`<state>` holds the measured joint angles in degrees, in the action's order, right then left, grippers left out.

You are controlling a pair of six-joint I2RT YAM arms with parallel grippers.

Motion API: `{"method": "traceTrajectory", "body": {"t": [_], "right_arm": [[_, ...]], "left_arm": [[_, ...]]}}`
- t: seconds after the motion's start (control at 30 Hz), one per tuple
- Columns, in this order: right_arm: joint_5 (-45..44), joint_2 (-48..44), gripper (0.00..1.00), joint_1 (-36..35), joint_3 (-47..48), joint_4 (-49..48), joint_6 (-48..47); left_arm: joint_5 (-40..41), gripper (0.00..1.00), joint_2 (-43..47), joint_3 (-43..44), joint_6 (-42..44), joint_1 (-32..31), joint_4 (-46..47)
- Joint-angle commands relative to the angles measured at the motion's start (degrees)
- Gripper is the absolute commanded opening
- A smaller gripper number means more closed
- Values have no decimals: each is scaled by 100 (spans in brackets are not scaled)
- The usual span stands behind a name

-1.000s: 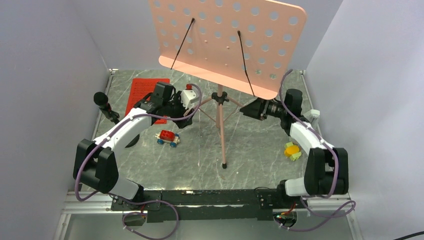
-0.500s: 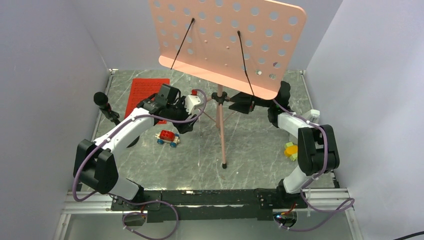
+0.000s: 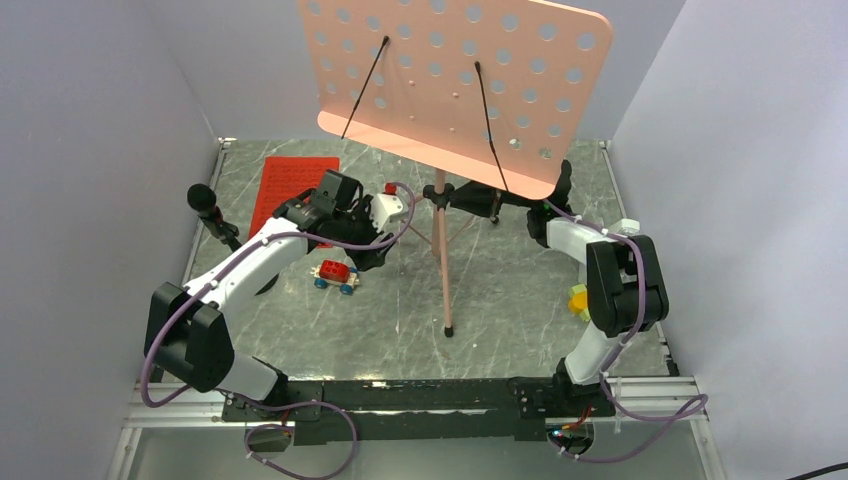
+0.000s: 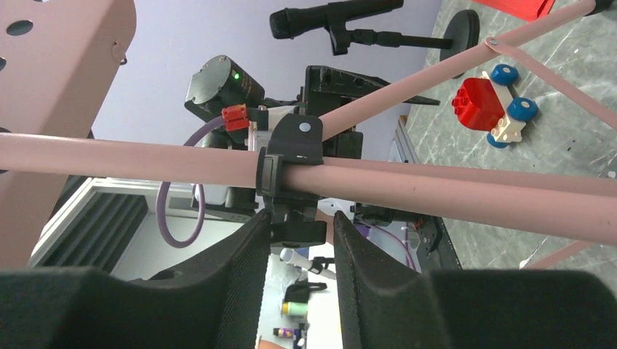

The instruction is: Pack up the instrument practice props

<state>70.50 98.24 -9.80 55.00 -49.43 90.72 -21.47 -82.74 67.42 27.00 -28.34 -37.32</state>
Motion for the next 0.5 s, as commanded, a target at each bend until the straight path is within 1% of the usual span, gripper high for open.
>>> {"method": "traceTrajectory", "body": {"t": [0.0, 0.1, 0.13, 0.2, 0.23, 0.3, 0.37, 0.47], "right_arm": [[82, 45, 41, -109, 203, -210, 136], [133, 64, 44, -107, 228, -208, 188], [145, 56, 43, -108, 230, -238, 190], [177, 43, 34, -111, 239, -247, 186], [187, 51, 25, -106, 239, -268, 197], [186, 43, 11, -102, 226, -284, 186], [183, 30, 0, -99, 206, -299, 137], [173, 27, 0, -62, 192, -612, 38]], "left_arm": [[15, 76, 178, 70, 86, -22, 8], [-13, 77, 162, 56, 69, -23, 53], [-22, 77, 151, 52, 61, -23, 68], [-37, 76, 129, 52, 59, -19, 81], [-29, 76, 117, 66, 59, -22, 86], [-11, 76, 101, 66, 72, -22, 101], [7, 77, 87, 77, 77, -20, 123], [33, 77, 72, 87, 94, -18, 126]]}}
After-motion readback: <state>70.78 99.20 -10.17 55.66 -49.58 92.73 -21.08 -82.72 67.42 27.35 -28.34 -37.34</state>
